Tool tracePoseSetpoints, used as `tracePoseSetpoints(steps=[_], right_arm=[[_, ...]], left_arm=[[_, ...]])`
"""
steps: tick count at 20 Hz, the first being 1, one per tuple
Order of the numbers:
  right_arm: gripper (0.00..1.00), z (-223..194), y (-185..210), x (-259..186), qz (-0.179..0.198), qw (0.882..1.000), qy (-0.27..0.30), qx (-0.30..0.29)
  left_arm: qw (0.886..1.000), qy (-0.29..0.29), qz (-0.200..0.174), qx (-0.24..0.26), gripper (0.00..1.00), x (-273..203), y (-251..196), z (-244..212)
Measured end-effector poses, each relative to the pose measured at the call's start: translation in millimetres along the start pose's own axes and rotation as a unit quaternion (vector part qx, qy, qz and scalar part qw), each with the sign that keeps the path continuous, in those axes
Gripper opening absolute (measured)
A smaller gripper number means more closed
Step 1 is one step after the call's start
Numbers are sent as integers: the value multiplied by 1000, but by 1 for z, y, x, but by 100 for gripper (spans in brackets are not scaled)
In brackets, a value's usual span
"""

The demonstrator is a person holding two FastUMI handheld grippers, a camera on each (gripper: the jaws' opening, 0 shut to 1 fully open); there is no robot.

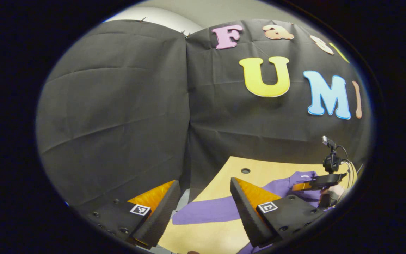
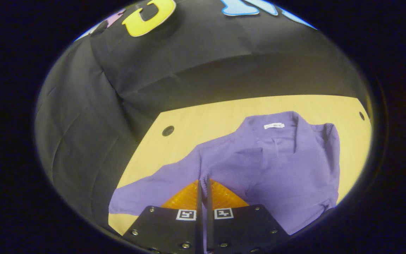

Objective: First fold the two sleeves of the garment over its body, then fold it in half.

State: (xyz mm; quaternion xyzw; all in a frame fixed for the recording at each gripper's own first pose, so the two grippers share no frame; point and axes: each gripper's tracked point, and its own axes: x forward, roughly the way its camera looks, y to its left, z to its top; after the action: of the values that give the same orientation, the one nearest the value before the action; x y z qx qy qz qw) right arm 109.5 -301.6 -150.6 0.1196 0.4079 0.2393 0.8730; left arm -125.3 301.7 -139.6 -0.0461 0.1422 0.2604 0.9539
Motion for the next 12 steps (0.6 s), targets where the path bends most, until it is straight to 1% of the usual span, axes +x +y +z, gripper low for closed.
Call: tracePoseSetpoints(steps=[1,3,4,9,10,11,12], right_arm=[[4,1,2,0,-1,1000,7,-4],[4,3,2,-3,-4,1000,25,-17],[4,-1,1,-1,-9,999,34,-27],[4,-29,-8,10,-41,994,71,-69],[4,-33,-4,10,-33,994,80,-67],[0,-42,-2,12,-27,993,94,-64],[17,-49,0,13,-21,992,108,-61]], left_arm=[[1000,1,-1,0,93,5,3,-1],[1000,2,-1,-1,96,11,11,-4],[1000,3,1,-2,95,16,15,-7],[1000,10,3,-11,95,27,22,-17],[1000,11,4,-11,96,30,24,-19],[1000,12,4,-11,97,32,25,-22],[1000,13,3,-11,95,34,25,-26]])
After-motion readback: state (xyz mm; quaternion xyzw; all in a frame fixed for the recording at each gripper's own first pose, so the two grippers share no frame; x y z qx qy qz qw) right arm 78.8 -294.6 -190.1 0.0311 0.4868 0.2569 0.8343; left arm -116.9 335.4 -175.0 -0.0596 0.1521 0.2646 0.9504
